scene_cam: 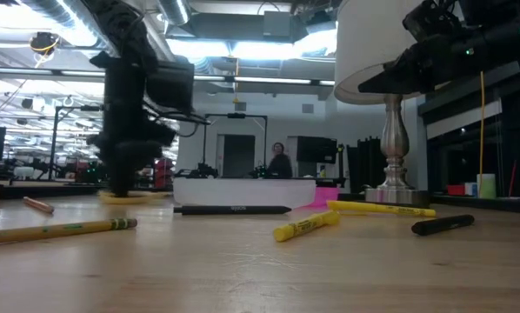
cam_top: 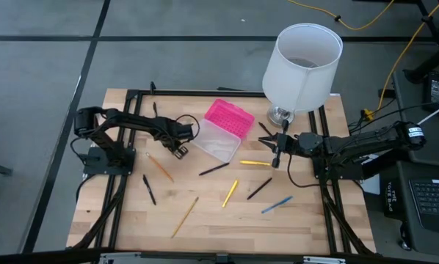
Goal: Pick & place school supplies into a supply box
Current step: Put the yellow scissors into the pink supply box, then put the black pen into the pink supply box
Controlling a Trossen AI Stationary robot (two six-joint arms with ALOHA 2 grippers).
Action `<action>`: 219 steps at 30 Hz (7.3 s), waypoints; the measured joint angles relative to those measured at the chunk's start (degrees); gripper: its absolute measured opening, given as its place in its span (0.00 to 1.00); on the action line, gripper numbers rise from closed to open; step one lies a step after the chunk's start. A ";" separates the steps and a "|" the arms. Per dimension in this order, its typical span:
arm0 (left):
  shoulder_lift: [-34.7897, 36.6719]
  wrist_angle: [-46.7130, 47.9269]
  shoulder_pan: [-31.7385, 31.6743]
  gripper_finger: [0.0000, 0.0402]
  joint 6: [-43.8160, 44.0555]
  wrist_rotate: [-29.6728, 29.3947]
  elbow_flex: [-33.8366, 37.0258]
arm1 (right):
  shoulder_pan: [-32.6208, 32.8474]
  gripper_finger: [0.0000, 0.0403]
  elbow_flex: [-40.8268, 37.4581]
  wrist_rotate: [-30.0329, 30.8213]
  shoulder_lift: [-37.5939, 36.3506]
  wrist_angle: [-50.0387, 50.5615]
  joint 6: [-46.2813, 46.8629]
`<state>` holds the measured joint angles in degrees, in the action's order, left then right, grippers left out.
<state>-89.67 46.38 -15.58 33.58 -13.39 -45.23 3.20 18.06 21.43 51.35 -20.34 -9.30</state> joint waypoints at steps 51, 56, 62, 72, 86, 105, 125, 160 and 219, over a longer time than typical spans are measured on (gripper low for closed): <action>39.17 -39.96 0.60 0.14 -41.72 11.45 20.69 | -0.01 0.08 0.00 -0.02 0.01 -2.21 1.27; 39.17 -41.89 1.43 0.14 -41.87 11.48 20.69 | -0.02 0.08 0.00 -0.02 0.01 -2.19 0.13; 38.97 -43.38 4.98 0.14 -43.88 11.50 20.69 | -0.01 0.08 0.00 -0.06 0.00 -2.49 -0.17; 30.52 -42.97 8.37 0.14 -45.61 11.55 14.27 | -0.02 0.01 0.00 -3.04 0.00 -2.62 -1.50; 10.22 -22.05 4.84 0.14 -59.54 11.60 -6.71 | -0.02 0.03 0.00 -3.08 0.00 -2.93 1.31; 0.72 -14.86 -3.05 0.14 -65.33 17.62 -12.77 | 0.00 0.05 0.00 -3.08 0.02 -2.18 1.30; -6.16 -16.76 -6.39 0.14 -71.47 17.47 -12.78 | -0.02 0.05 0.00 -3.08 0.02 -2.11 1.29; -6.92 -18.33 -7.03 0.16 -76.48 17.43 -12.75 | -0.02 0.06 0.00 -3.05 0.02 -2.12 0.00; 16.01 -23.62 -5.56 0.11 -61.41 29.65 -7.90 | 0.00 0.05 0.00 -3.04 0.02 -1.92 -0.15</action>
<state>-73.66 22.77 -21.14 -27.84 16.26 -53.12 3.20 18.06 18.39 51.37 -22.26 -9.45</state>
